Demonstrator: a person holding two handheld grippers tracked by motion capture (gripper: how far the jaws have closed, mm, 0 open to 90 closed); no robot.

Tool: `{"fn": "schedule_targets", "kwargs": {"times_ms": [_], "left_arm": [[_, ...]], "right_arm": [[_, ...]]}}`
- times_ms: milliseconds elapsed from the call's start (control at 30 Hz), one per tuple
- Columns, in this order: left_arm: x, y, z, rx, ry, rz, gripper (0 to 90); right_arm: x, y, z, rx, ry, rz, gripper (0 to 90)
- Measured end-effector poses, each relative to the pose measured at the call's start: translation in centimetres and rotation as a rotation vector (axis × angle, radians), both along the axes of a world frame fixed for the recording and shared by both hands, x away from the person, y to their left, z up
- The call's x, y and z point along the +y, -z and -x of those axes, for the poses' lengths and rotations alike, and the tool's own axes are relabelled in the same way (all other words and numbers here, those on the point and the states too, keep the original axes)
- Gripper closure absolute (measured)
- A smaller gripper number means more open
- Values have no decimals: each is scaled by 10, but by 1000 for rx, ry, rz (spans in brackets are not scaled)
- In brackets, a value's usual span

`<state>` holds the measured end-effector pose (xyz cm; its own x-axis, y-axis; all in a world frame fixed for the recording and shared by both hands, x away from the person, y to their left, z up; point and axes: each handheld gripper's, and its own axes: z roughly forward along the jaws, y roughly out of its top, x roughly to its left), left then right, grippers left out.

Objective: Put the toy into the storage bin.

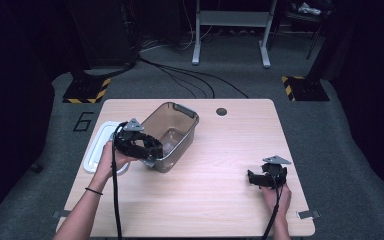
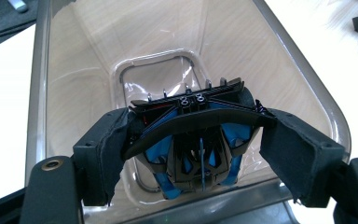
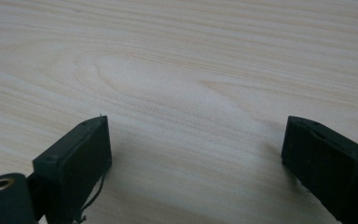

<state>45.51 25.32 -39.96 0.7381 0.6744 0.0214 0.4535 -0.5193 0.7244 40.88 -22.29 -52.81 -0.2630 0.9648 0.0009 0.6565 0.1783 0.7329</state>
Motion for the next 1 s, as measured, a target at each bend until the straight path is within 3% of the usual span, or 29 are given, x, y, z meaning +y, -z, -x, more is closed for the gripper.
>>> {"fn": "schedule_targets", "kwargs": {"times_ms": [600,1000], "left_arm": [[7,2,4,7,-38,26,250],[3,2,4,-4,-24,-3,247]], "right_arm": [[0,0,0,0,2,1,75],[0,0,0,0,1,1,75]]}}
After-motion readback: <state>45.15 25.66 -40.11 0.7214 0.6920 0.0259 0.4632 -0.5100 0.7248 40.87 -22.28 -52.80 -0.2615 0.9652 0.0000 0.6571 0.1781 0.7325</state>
